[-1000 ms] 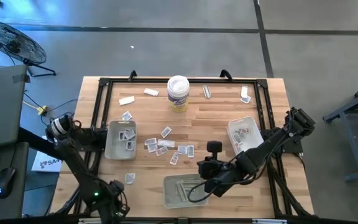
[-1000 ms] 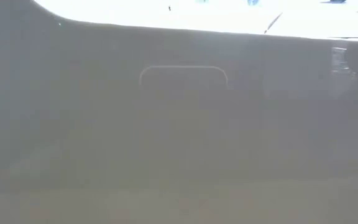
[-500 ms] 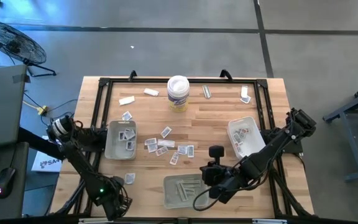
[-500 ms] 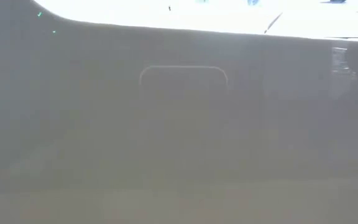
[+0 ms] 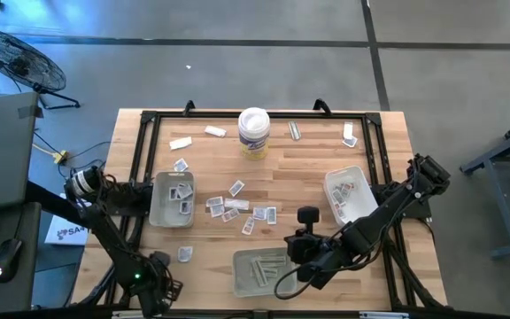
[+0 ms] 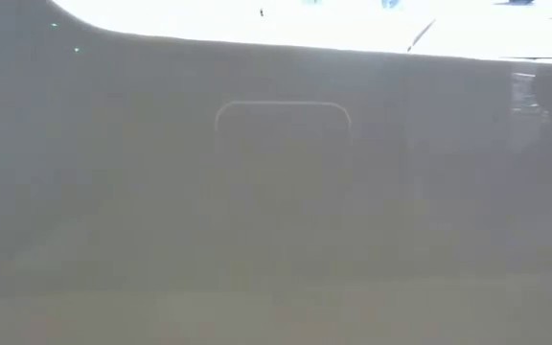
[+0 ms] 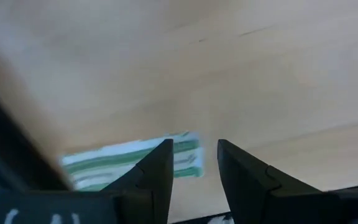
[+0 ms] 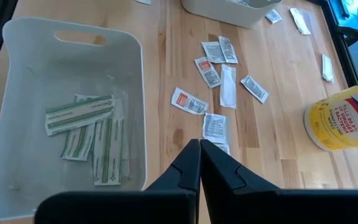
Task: Pick & Place First Aid Supplies
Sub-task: Put the green bandage pack into the bottom gray bin
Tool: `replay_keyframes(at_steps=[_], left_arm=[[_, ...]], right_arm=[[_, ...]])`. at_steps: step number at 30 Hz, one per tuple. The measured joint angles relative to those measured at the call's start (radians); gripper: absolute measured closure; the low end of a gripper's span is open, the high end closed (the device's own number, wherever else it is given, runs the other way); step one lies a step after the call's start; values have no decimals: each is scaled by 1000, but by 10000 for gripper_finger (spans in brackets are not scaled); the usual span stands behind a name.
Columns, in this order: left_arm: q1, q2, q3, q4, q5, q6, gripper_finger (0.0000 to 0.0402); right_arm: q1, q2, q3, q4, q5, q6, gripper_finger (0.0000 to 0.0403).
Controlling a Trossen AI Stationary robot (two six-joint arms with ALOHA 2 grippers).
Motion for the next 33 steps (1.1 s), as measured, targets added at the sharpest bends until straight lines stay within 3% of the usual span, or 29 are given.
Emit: replay_keyframes(at_steps=[5,10,17,20,26,33], left_arm=[[3,0,0,9,-25,6,280],[0,1,-27,32,33,6,280],[1,-5,-85,128,37,6,282],[1,-4,-88,133,45,10,305],[1,-2,-88,131,42,45,387],[3,0,-77,115,29,125,393]], right_arm=[[0,0,0,0,0,0,399],[0,0,0,0,0,2,401],[0,0,0,0,0,3,398],[0,0,0,0,0,3,399],[0,0,0,0,0,3,400],[0,0,0,1,0,3,401]])
